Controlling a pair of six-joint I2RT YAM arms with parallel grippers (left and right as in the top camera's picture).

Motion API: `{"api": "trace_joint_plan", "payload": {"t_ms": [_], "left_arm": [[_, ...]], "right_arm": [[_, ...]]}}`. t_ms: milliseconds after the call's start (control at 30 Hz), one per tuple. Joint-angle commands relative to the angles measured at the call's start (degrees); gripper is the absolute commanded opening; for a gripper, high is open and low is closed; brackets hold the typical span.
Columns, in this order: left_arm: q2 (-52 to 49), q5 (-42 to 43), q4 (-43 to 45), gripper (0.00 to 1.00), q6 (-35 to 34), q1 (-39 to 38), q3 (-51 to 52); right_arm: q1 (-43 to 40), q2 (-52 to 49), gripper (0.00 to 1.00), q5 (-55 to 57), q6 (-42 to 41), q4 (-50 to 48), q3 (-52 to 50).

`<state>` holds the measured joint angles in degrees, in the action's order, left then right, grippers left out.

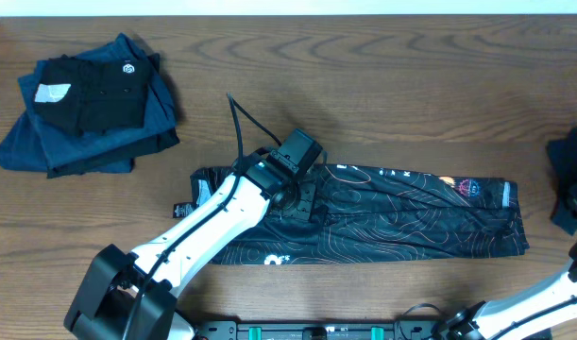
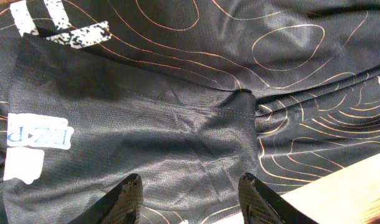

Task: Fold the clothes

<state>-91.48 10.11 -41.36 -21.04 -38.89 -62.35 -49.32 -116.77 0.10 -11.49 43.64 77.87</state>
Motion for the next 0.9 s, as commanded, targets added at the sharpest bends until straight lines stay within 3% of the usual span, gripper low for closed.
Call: {"api": "trace_joint_plan", "payload": {"t_ms": [0, 200, 400, 867], "left_arm": [[0.50, -0.57, -0.15, 0.52, -0.50, 0.11, 0.28], [0.50, -0.55, -0.15, 0.52, -0.50, 0.11, 0.28], [0.50, -0.55, -0.15, 0.52, -0.48, 0.11, 0.28], [0.50, -0.52, -0.20, 0.52, -0.50, 0.11, 0.28]], "right_arm": [[-0.07, -1.38, 0.22, -12.90, 2.86, 2.78, 1.53], [3.72, 2.84, 0.25, -13.86, 7.13, 12.22, 3.85], [6.88, 5.31, 0.39, -13.66, 9.05, 17.55, 3.76], [14.93, 5.09, 0.43, -13.60, 10.32, 15.85, -1.62]]}}
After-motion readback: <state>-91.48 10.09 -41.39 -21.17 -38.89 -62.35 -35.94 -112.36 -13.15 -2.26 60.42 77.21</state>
